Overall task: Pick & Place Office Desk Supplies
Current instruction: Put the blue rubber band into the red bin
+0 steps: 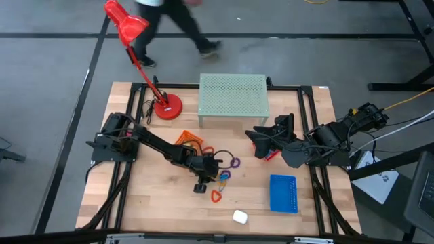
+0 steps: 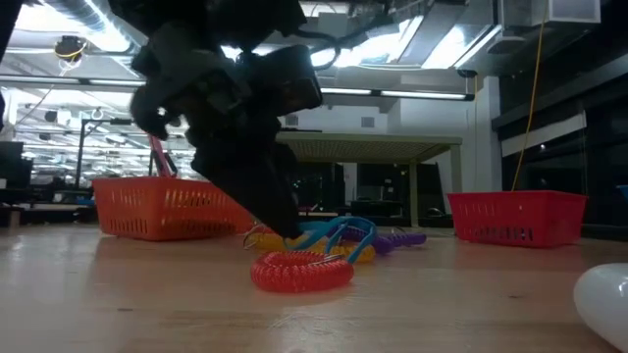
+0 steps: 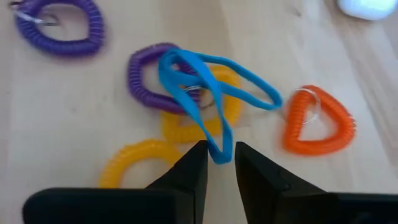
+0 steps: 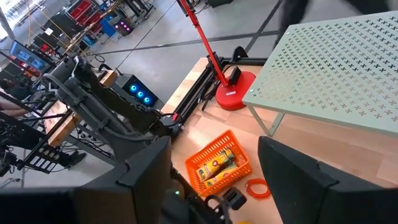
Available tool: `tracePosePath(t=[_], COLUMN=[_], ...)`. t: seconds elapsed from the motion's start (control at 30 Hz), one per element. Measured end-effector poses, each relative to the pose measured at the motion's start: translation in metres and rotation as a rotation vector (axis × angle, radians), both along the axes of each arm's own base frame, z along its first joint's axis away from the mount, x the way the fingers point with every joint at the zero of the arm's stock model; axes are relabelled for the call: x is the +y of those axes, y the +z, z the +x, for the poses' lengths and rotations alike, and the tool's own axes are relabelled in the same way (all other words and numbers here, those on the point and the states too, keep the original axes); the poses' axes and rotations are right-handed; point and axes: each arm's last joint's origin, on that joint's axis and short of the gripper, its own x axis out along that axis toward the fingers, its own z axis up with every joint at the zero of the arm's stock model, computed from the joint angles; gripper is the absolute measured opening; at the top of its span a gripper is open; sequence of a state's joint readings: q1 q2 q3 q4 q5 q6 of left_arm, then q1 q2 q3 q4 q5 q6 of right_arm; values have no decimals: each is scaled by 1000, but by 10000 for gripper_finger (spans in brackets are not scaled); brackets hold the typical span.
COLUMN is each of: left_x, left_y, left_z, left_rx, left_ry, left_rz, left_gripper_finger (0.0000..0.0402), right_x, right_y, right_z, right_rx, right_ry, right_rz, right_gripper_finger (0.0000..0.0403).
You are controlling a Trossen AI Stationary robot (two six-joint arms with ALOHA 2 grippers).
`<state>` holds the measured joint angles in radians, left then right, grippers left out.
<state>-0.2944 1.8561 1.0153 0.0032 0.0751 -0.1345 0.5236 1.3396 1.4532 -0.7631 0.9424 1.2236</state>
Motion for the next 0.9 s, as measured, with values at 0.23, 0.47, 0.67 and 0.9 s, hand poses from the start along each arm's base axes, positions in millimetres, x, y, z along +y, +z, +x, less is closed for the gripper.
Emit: tracePosePath(t=[0.23, 0.47, 0.67, 0.9], left_x=[1, 7, 13, 24], left_y=[0, 0, 2, 51], left_z=[0, 2, 6, 12], left_rx=[-7, 1, 19, -182], left_ry=[23, 51, 72, 78], left_rz=[24, 13, -117, -349], left_gripper_finger=[86, 20, 3, 2], right_x=[0, 0, 0, 1], right_y=[0, 0, 0, 1], right_z=[0, 0, 0, 0], right_rx=[0, -3, 0, -5], right_ry=[0, -2, 0, -4], right_rz=[0, 6, 0, -27], right_gripper_finger=[243, 243, 243, 243])
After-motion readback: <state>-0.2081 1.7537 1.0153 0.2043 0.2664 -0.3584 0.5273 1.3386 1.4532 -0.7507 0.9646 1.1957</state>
